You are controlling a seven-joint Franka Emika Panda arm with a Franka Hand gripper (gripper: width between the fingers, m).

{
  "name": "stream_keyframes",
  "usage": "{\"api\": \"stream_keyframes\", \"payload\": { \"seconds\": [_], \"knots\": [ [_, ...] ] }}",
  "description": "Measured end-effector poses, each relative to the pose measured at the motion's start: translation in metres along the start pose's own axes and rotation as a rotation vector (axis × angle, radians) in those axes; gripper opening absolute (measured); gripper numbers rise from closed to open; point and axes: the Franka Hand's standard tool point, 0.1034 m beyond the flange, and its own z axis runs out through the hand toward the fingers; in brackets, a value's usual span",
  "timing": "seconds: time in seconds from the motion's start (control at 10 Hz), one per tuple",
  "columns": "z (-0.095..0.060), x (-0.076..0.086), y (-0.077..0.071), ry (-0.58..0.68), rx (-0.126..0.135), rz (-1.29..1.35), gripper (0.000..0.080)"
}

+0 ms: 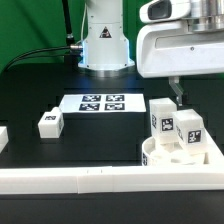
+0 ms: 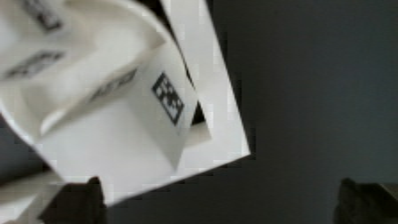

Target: Assemble stool

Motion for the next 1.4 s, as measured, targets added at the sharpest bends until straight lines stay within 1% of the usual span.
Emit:
{"api": "stream_keyframes", "payload": {
  "seconds": [0.3, 0.4, 0.5, 0.6, 0.8, 0.9, 1.2, 1.3, 1.4],
  "knots": [
    [0.0002, 0.0004, 0.0014, 0.0, -0.003, -0.212, 0.0649],
    [0.0006, 0.0014, 0.0051, 0.0, -0.02, -0.418, 0.0649],
    [0.0021, -0.0003, 0.0062, -0.013, -0.024, -0.545, 0.0649],
    [-0.0014, 0.0007, 0.0051, -0.033, -0.037, -0.673, 0.0649],
    [-0.0047, 0.005, 0.0052, -0.057, -0.041, -0.87, 0.0649],
    [-0.0042, 0.005, 0.0058, -0.057, -0.042, -0.886, 0.0649],
    [-0.0037, 0.0058, 0.0083, -0.063, -0.043, -1.06, 0.0649],
    [-0.0004, 0.0041, 0.0088, -0.078, -0.054, -1.22, 0.0649],
    [0.0049, 0.0018, 0.0081, -0.093, -0.055, -1.325, 0.0649]
  ]
}}
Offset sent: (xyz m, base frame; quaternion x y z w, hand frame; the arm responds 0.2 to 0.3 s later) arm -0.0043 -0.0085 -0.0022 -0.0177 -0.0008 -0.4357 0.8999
